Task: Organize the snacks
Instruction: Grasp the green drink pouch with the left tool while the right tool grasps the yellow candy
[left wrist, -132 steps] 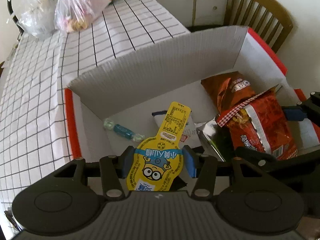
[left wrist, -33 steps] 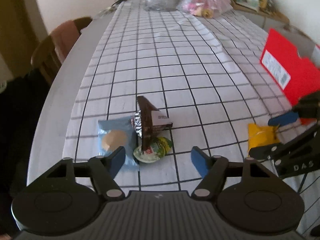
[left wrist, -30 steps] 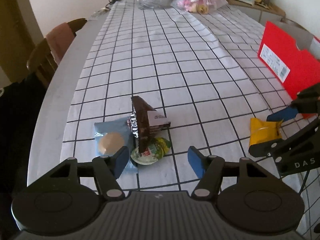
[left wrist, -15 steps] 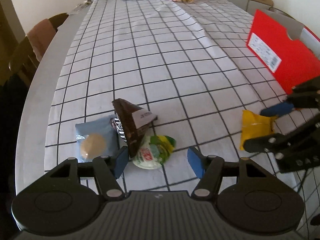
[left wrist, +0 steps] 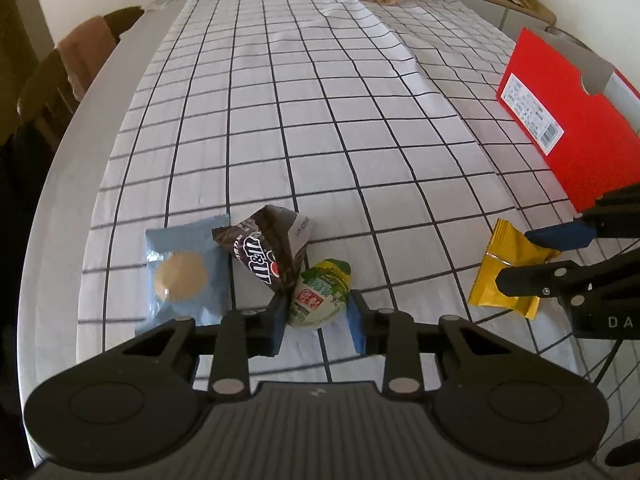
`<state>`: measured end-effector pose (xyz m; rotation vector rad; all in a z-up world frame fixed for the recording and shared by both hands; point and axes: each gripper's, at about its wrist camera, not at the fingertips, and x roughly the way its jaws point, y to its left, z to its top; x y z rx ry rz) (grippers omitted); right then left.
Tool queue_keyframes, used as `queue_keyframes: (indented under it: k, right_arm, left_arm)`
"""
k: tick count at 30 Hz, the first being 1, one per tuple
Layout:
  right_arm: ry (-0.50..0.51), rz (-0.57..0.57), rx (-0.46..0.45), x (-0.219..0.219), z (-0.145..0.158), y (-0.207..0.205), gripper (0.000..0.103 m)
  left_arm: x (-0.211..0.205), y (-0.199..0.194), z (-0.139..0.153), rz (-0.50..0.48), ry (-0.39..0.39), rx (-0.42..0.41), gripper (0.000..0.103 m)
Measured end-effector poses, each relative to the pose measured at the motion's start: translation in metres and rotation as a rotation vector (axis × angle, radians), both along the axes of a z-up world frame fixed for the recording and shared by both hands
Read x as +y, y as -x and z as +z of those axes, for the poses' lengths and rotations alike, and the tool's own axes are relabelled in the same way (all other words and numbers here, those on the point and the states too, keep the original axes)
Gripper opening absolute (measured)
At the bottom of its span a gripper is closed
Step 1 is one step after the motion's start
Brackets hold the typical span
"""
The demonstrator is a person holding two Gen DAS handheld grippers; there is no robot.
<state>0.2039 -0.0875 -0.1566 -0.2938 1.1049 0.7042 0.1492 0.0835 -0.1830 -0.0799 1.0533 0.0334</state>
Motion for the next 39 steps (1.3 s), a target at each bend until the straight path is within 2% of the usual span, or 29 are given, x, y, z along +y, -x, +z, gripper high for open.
queue_keyframes:
  k: [8, 11, 15, 19, 22, 25, 28, 32, 39]
  right_arm:
    - [-0.029, 0.007, 0.033, -0.012, 0.002, 0.008, 0.031]
    - [-0.006, 0.018, 0.027, -0.013, -0.001, 0.011, 0.037]
    - [-0.001, 0.025, 0.031, -0.012, -0.005, 0.013, 0.038]
    - [0.005, 0.031, 0.026, -0.012, -0.007, 0.013, 0.046]
    - [0.007, 0.033, 0.024, -0.012, -0.008, 0.013, 0.054]
    - [0.004, 0.035, 0.015, -0.011, -0.007, 0.014, 0.064]
    - [0.007, 0.041, 0.012, -0.008, -0.006, 0.013, 0.065]
    - [0.007, 0.036, 0.014, -0.005, -0.007, 0.009, 0.065]
    - [0.014, 0.004, 0.025, -0.001, -0.014, 0.003, 0.063]
  left_arm:
    - [-0.004, 0.027, 0.007, 0.022, 0.075, 0.022, 0.031]
    - [-0.006, 0.035, 0.006, 0.021, 0.080, 0.035, 0.031]
    - [-0.006, 0.039, 0.006, 0.032, 0.072, 0.041, 0.032]
    - [-0.005, 0.048, 0.011, 0.022, 0.069, 0.030, 0.034]
    - [-0.003, 0.055, 0.016, 0.015, 0.071, 0.023, 0.042]
    - [-0.007, 0.063, 0.028, -0.025, 0.060, -0.020, 0.043]
    - [-0.014, 0.061, 0.034, -0.087, 0.048, -0.056, 0.051]
    - [-0.024, 0.046, 0.021, -0.150, 0.024, -0.024, 0.051]
    - [-0.018, 0.032, 0.000, -0.155, 0.008, 0.025, 0.051]
